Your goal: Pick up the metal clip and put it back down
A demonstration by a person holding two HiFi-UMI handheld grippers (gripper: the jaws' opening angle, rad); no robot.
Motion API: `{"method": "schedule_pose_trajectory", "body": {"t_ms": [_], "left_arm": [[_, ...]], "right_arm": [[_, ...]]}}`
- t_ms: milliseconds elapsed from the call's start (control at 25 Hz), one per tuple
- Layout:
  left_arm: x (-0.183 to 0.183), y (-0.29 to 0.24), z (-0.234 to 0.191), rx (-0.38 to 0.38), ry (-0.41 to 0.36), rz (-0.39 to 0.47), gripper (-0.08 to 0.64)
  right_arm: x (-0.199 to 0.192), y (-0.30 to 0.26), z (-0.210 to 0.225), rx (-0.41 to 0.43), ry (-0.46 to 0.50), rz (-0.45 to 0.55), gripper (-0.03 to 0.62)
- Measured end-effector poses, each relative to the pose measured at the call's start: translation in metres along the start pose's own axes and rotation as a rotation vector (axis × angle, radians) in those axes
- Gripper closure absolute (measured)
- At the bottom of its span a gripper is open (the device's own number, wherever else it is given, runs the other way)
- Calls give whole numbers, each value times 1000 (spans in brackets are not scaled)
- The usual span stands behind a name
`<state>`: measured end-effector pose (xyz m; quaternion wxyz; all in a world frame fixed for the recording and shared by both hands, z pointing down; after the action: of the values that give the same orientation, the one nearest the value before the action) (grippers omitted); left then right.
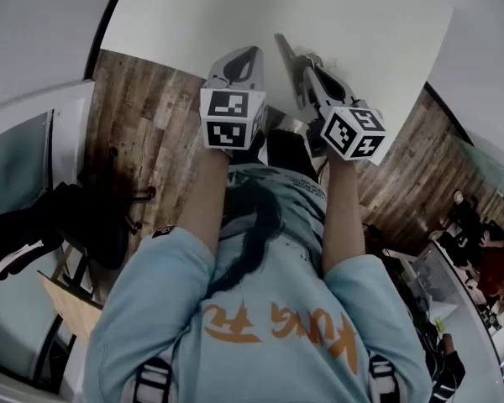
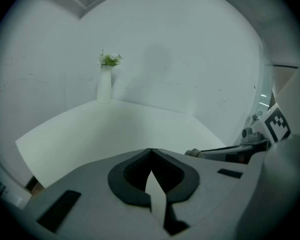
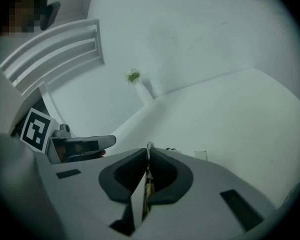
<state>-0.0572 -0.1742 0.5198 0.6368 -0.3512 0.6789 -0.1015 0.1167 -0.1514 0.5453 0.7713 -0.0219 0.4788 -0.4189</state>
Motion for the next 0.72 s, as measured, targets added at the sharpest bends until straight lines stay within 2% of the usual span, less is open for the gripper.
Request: {"method": "schedule_pose_trajectory", "body": {"t_ms": [240,360,720], "left_arm": [[4,-5,2,4,-14,12,543],[12,-4,1,5,-4,29,543],[49,2,3,-19,-21,121,543]], "right_arm": [[-8,1,13,-75,4,-21,529],[-9,-1,18,-126,16,-51,491],[29,10,12,-179,99,54,482]]}}
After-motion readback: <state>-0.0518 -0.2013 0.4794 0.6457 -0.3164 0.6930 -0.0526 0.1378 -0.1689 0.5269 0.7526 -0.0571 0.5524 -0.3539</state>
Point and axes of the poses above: the fingertips, and each gripper's own axes: y backward along the fingers, z to its right, x out of its top, the point moved 7 cm from there along y, backward along the fingers, and after that the axes turned 5 degrees about x, right-handed, at the moved point
